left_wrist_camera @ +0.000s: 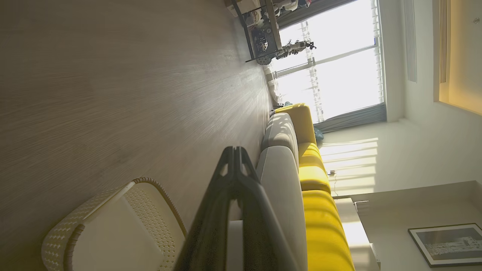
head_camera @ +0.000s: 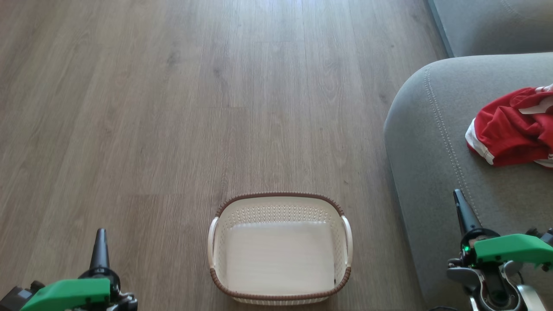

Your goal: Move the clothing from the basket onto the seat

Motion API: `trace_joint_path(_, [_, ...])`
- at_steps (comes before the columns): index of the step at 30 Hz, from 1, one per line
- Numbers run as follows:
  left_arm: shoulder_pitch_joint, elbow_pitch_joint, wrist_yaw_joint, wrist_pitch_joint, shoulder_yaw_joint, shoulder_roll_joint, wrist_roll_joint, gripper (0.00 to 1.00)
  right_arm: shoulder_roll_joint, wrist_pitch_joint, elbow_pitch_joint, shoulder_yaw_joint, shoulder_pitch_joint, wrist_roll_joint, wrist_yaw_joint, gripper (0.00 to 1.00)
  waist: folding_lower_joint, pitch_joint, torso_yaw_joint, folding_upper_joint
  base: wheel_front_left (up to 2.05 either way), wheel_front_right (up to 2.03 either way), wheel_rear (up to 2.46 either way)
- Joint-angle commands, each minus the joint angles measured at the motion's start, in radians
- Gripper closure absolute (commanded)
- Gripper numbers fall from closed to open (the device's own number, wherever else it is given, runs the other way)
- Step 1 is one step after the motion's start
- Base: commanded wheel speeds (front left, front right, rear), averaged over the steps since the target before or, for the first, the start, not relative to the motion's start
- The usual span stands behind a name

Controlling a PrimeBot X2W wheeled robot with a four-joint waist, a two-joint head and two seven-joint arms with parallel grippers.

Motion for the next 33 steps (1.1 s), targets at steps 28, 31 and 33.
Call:
trace_joint_path(28, [-0.09,-0.065,0.009,0.077,0.071,0.0,-0.28,1.0,-0.006,0.052,-0.047,0.01,-0.09,0.297,0.0,1.0,0.0,0.01,-0.01,0.0,0.0,0.0,0.0])
trace_joint_path(31, [-0.09,-0.065,0.009,0.077,0.071,0.0,-0.28,1.0,-0.009,0.049,-0.047,0.014,-0.09,0.301,0.0,1.0,0.0,0.01,-0.01,0.0,0.0,0.0,0.0])
trace_joint_path(33, [-0.09,-0.065,0.009,0.077,0.071,0.0,-0.28,1.0,-0.011,0.047,-0.047,0.017,-0.09,0.303,0.0,1.0,0.0,0.01,-0.01,0.0,0.0,0.0,0.0])
